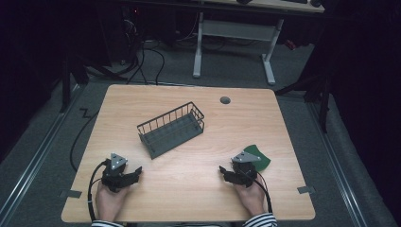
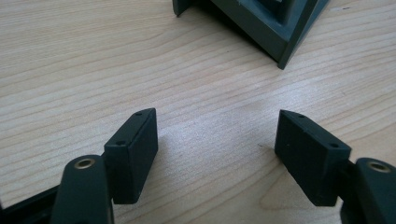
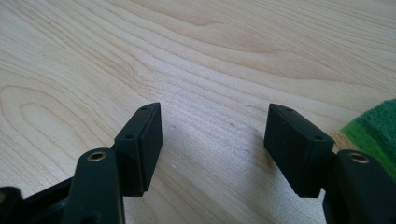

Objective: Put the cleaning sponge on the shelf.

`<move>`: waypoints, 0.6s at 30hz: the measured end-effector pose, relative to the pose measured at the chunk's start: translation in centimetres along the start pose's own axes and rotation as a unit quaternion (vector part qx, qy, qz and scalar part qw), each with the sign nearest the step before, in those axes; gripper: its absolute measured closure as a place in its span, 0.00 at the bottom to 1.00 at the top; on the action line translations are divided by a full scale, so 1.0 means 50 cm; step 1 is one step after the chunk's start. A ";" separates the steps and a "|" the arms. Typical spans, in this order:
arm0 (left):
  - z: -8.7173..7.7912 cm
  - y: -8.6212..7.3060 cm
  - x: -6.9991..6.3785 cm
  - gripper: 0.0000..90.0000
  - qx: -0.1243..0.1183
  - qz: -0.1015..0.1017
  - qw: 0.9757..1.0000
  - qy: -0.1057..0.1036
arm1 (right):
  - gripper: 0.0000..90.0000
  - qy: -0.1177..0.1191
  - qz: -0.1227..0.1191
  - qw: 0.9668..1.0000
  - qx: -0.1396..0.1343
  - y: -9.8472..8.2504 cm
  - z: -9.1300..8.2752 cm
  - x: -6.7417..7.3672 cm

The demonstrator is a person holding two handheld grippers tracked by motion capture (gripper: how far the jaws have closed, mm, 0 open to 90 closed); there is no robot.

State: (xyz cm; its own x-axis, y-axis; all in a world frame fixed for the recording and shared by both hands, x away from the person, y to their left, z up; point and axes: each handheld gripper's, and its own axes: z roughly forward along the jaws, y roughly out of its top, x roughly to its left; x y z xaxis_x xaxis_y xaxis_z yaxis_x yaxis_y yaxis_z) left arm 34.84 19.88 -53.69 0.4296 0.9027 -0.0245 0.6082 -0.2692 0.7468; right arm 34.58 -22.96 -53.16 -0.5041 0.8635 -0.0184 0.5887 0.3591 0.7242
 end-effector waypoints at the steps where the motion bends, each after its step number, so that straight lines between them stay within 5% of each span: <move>1: 0.000 0.000 -0.001 0.33 0.001 0.002 1.000 0.002 | 0.41 0.000 0.000 1.000 0.000 0.000 0.000 0.000; 18: 0.000 0.000 -0.003 0.30 0.004 0.002 1.000 0.001 | 0.44 -0.001 0.004 1.000 -0.002 0.000 0.000 0.001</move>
State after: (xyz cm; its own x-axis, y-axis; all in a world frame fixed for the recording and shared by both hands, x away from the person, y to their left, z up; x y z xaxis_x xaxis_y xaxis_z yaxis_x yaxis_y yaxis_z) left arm 34.78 19.73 -53.69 0.4298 0.9027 -0.0204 0.6116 -0.2744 0.7420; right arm 34.58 -22.92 -53.16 -0.4981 0.8670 -0.0153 0.5903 0.3519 0.7265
